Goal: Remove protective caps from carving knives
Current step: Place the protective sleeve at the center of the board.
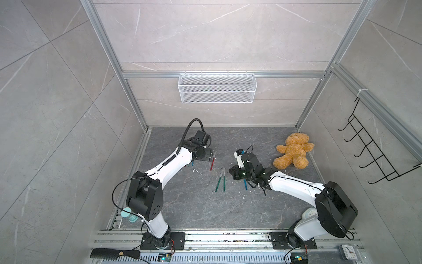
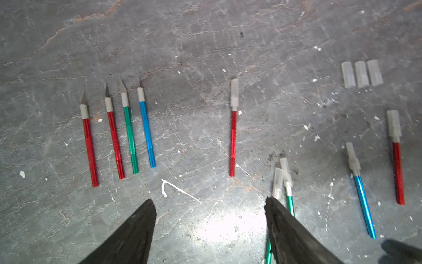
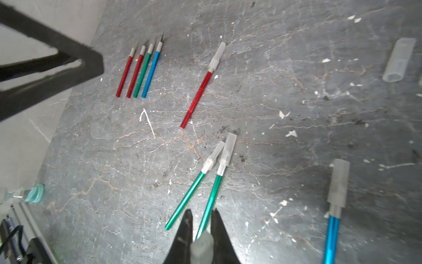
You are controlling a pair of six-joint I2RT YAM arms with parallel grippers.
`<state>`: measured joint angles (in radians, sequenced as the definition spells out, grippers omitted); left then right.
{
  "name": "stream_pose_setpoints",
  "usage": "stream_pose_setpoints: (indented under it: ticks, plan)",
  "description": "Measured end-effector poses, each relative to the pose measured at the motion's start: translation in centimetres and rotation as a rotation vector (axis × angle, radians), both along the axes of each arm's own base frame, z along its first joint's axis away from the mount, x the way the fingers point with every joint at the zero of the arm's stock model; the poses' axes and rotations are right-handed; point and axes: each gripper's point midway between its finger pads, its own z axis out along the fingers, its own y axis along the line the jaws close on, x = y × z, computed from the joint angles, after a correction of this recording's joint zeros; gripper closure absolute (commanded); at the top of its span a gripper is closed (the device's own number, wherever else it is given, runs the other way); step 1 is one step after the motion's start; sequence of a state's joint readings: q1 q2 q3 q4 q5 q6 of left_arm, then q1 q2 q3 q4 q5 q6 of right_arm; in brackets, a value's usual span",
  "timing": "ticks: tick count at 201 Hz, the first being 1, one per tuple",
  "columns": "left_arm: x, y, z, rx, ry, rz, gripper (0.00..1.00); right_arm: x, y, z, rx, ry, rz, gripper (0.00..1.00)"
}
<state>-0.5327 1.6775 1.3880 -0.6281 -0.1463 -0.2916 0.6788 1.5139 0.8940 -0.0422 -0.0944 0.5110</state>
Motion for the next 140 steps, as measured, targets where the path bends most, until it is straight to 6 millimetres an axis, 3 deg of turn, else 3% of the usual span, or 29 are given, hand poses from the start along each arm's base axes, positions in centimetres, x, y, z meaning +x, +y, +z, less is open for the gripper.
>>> stream_pose_setpoints:
  ticks: [34,41,87,140]
  plan:
    - [-1.9,-0.3,0.2,-0.017,0.0,-0.005,0.12,0.5,-0.4,0.8,-0.029,-0.005,-0.022,1.0]
    - [-2.2,-0.3,0.2,-0.023,-0.002,-0.001,0.0,0.6,-0.5,1.1,-0.037,-0.007,-0.026,1.0]
    - [-3.7,0.5,-0.3,-0.079,-0.029,0.046,0.0,2.2,-1.3,3.5,-0.049,-0.027,-0.072,1.0]
    - [-3.8,0.7,-1.3,-0.103,-0.036,0.077,0.0,4.5,-2.9,4.9,-0.07,-0.003,-0.133,1.0]
